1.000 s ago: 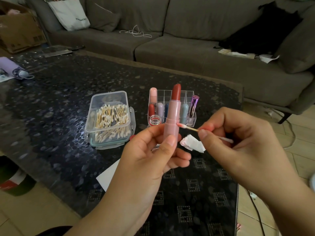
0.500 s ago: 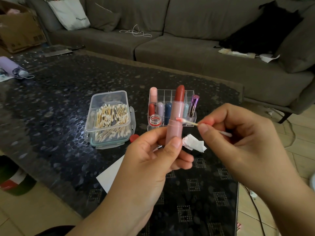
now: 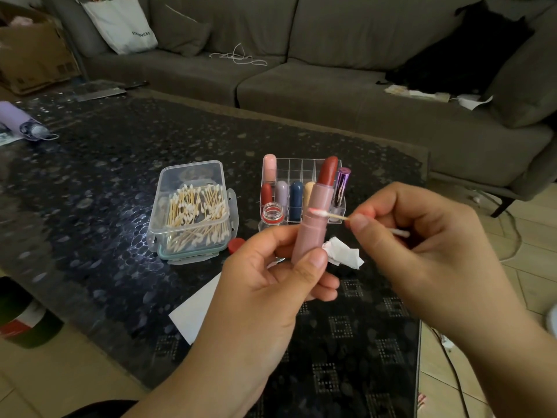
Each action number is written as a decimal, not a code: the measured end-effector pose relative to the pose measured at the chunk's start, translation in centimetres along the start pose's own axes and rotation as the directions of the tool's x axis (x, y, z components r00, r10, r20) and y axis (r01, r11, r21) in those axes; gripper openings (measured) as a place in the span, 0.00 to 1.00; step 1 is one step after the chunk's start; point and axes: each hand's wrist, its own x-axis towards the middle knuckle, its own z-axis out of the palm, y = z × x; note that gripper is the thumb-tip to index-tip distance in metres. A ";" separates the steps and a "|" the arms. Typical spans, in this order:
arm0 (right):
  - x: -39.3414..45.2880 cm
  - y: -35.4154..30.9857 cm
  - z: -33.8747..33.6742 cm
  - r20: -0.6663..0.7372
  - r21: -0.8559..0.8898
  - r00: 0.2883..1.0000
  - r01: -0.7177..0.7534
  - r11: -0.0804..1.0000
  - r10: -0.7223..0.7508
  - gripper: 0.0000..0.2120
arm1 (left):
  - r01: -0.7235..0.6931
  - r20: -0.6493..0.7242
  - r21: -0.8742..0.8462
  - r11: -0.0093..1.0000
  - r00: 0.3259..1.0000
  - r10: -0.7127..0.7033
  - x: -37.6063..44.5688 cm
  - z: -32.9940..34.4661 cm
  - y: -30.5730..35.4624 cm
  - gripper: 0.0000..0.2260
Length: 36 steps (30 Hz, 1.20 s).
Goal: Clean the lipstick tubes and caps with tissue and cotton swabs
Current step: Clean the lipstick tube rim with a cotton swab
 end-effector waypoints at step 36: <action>-0.2 -0.1 0.0 0.033 -0.073 0.998 0.051 0.996 -0.049 0.07 | -0.138 -0.194 0.260 0.956 0.962 0.192 -0.1 0.7 -0.1 0.09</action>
